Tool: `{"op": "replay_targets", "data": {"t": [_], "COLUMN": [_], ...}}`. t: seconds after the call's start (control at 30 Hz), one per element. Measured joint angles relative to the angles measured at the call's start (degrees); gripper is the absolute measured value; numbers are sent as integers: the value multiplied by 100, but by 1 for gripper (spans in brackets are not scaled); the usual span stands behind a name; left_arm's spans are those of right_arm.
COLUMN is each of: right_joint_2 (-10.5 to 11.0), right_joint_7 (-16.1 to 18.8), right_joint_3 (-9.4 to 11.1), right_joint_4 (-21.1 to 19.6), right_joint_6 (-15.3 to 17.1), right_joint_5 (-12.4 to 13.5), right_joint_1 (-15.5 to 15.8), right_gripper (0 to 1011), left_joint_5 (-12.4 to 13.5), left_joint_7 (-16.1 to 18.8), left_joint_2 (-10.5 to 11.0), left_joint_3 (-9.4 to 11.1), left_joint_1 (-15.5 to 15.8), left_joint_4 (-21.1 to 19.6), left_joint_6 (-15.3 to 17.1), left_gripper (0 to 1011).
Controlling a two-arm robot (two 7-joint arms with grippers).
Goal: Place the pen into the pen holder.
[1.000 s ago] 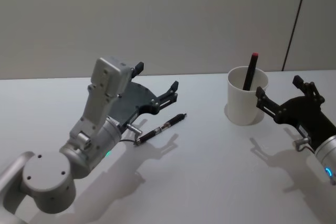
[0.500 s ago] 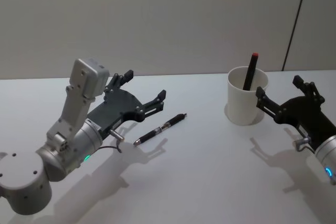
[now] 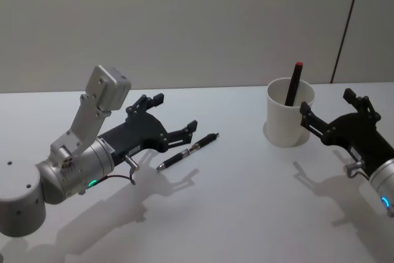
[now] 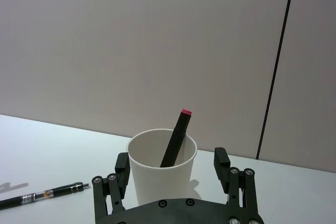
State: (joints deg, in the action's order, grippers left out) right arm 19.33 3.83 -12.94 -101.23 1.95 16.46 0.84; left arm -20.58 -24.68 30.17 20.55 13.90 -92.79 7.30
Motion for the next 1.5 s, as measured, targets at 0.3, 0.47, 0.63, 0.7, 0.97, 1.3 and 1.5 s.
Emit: {"op": "replay_targets", "data": {"t": [0.3, 0.47, 0.63, 0.7, 0.97, 1.3, 1.5], "right_joint_2": [0, 0, 0, 0, 0, 0, 0], "right_joint_7": [0, 0, 0, 0, 0, 0, 0], "right_joint_3": [0, 0, 0, 0, 0, 0, 0], "right_joint_4": [0, 0, 0, 0, 0, 0, 0], "right_joint_6": [0, 0, 0, 0, 0, 0, 0], "right_joint_5": [0, 0, 0, 0, 0, 0, 0], "right_joint_1": [0, 0, 0, 0, 0, 0, 0], "right_gripper": [1001, 1001, 1001, 1001, 1001, 1001, 1001], "left_joint_5": [252, 352, 445, 490, 628, 762, 846], "left_joint_7": [-781, -1054, -1263, -1329, -1390, -1313, -1267], "left_joint_2": [-24, -56, -109, -137, -243, -367, -416], "left_joint_3": [0, 10, 29, 39, 82, 147, 189], "left_joint_1": [304, 447, 602, 669, 859, 1027, 1083], "left_joint_4": [236, 350, 491, 551, 749, 977, 1072], "left_joint_6": [490, 747, 1059, 1197, 1591, 1941, 2051], "left_gripper": [1001, 1001, 1001, 1001, 1001, 1001, 1001]}}
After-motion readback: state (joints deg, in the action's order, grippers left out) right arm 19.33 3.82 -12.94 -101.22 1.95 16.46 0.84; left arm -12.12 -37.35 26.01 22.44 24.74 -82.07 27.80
